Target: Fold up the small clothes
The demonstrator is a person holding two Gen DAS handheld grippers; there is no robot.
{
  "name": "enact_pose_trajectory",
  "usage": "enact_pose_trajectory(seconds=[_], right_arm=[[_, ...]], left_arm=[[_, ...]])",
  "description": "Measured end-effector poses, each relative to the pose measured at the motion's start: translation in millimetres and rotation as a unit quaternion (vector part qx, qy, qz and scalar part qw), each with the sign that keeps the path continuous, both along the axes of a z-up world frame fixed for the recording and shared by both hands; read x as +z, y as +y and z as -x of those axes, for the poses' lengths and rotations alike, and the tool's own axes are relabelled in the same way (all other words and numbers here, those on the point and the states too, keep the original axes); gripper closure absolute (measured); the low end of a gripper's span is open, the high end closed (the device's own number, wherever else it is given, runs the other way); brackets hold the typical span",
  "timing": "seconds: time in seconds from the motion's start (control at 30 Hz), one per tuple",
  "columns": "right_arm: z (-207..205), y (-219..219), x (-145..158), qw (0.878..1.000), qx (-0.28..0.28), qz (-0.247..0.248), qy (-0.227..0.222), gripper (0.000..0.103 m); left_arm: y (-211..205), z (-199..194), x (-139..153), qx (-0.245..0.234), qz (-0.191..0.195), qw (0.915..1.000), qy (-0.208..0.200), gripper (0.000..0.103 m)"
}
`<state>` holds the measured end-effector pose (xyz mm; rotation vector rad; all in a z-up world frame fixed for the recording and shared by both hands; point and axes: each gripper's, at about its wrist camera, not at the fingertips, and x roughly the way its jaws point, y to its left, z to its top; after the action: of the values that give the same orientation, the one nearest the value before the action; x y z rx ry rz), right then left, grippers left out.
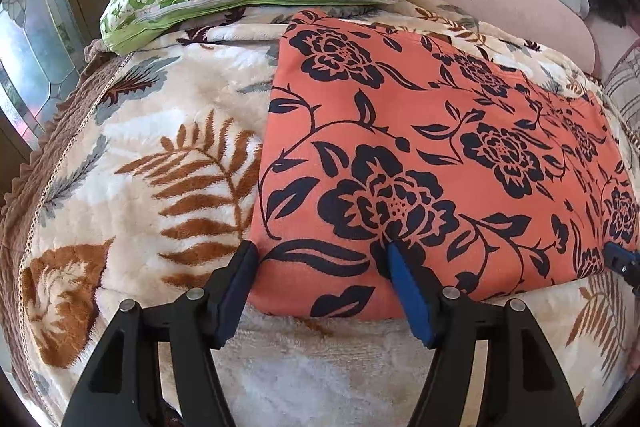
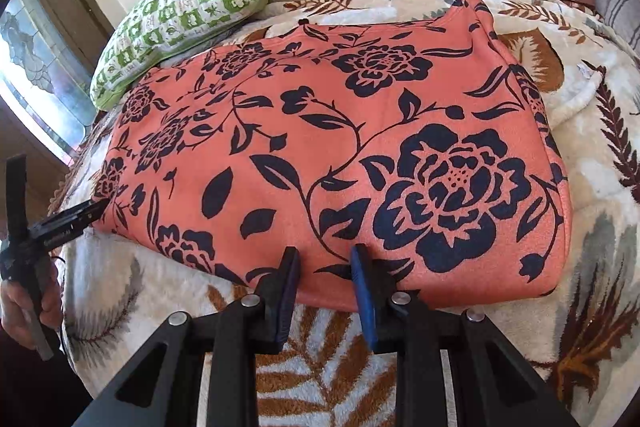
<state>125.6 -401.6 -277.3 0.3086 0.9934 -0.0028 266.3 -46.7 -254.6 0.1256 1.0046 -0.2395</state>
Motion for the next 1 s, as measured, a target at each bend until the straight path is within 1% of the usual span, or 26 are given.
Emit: enact_pose_trajectory(seconds=[0.1,0.17,0.2,0.27,0.3,0.37,0.4,0.43,0.5,0.57,0.73,0.8,0.83,0.87,0.9,0.93,0.97,1.0], right_arm=[[11.1,-7.0,0.3,0.999,0.008,-0.03,-0.021,0.073],[18.1,-14.1,1.6,0.998,0.006,-0.054,-0.018,0.073],[17.0,-14.8,4.7,0.998,0.005,-0.065,-0.011,0.071],[16.2,-13.9,12.6,0.997,0.01,-0.074,-0.008,0.071],[16.5,-12.4,15.3,0.997,0.011,-0.075,-0.009,0.071],[17.5,-9.7,15.7,0.996,0.01,-0.094,-0.007,0.071],[17.7,-8.1,15.2,0.994,0.012,-0.105,-0.006,0.071],[17.7,-4.9,15.2,0.994,0.017,-0.109,-0.008,0.071],[17.1,3.6,17.1,0.995,0.029,-0.097,-0.01,0.071],[19.4,10.3,19.4,0.995,0.038,-0.09,-0.017,0.071],[20.7,9.4,19.2,0.994,0.032,-0.104,-0.024,0.071],[20.2,4.7,18.0,0.993,0.021,-0.114,-0.026,0.071],[19.6,2.5,16.9,0.993,0.017,-0.117,-0.026,0.071],[19.0,1.4,15.8,0.992,0.014,-0.12,-0.025,0.071],[18.6,1.1,14.4,0.992,0.011,-0.121,-0.025,0.071],[18.2,0.9,12.8,0.992,0.008,-0.123,-0.024,0.071],[17.4,0.4,11.3,0.992,0.007,-0.123,-0.023,0.071],[17.2,1.0,10.1,0.992,0.005,-0.122,-0.024,0.071]], left_arm=[[14.7,5.6,9.4,0.034,0.026,0.999,0.01,0.034],[25.8,11.2,13.1,0.058,0.045,0.9971,0.018,0.034],[31.4,15.6,13.9,0.071,0.053,0.9959,0.02,0.034],[41.5,26.2,13.5,0.098,0.074,0.992,0.029,0.035],[44.8,30.9,12.4,0.104,0.094,0.9894,0.038,0.035],[45.8,37.3,9.0,0.11,0.138,0.9828,0.056,0.035],[43.1,38.6,7.0,0.108,0.148,0.9812,0.061,0.035],[38.7,38.3,5.5,0.105,0.15,0.9811,0.063,0.035],[32.5,34.9,3.6,0.107,0.154,0.9806,0.058,0.035],[30.2,27.0,2.2,0.118,0.166,0.9776,0.053,0.035],[29.3,8.5,-4.3,0.129,0.204,0.97,0.031,0.036],[25.7,4.1,-5.3,0.115,0.211,0.9706,0.018,0.036],[23.1,1.8,-6.0,0.104,0.212,0.9718,0.009,0.037],[21.2,-0.1,-7.5,0.098,0.208,0.9733,0.003,0.044],[20.7,-1.5,-8.8,0.099,0.206,0.9735,-0.002,0.049],[21.8,-2.2,-8.9,0.101,0.214,0.9716,-0.007,0.059],[23.5,-2.8,-8.4,0.1,0.224,0.9695,-0.011,0.066],[23.9,-3.1,-6.2,0.098,0.229,0.9682,-0.018,0.068]])
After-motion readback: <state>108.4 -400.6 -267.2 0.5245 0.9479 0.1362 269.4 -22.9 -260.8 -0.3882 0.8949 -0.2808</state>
